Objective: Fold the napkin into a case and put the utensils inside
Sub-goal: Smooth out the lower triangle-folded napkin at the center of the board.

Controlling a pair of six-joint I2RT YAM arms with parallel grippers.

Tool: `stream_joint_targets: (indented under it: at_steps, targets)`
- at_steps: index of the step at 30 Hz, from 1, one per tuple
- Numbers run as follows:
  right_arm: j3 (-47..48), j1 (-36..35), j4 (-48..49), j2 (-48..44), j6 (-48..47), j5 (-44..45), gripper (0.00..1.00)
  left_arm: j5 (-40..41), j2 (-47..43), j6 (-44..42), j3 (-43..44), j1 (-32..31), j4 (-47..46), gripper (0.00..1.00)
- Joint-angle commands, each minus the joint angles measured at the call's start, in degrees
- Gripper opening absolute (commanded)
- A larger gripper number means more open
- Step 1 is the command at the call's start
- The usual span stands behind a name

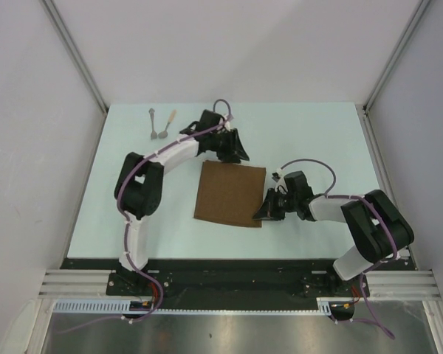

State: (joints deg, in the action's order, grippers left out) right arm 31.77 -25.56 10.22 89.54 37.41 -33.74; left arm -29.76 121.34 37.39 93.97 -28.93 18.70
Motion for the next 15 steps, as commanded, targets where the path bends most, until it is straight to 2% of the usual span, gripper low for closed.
stream_joint_targets:
  at_steps: [1,2,3,5,6,12,15]
  targets:
    - [2.1,1.6,-0.6,-0.5,-2.9,-0.7,0.12,1.6,-3.6,-8.8,-0.6,8.4,9.1,0.51]
    - [4.0,3.0,-1.2,-1.4,-3.7,-0.6,0.15,2.0,-2.9,-10.4,1.3,10.0,11.3,0.53]
    - [5.2,3.7,-2.6,-1.6,-4.4,-0.1,0.22,3.7,-1.8,-13.1,1.8,10.7,13.2,0.54]
    - [10.2,6.4,-5.9,-1.1,-6.1,0.5,0.28,5.5,-0.8,-14.6,2.7,12.5,16.3,0.57]
    - [11.6,7.3,-6.8,-0.6,-6.6,0.9,0.36,6.6,0.0,-15.5,2.8,12.9,16.8,0.57]
    - [23.8,13.2,-12.2,9.0,-9.2,2.3,0.59,7.5,2.9,-16.3,4.4,14.5,17.0,0.59]
    - [26.6,14.5,-12.0,13.6,-9.2,1.5,0.64,7.0,5.0,-16.1,6.0,14.7,17.4,0.59]
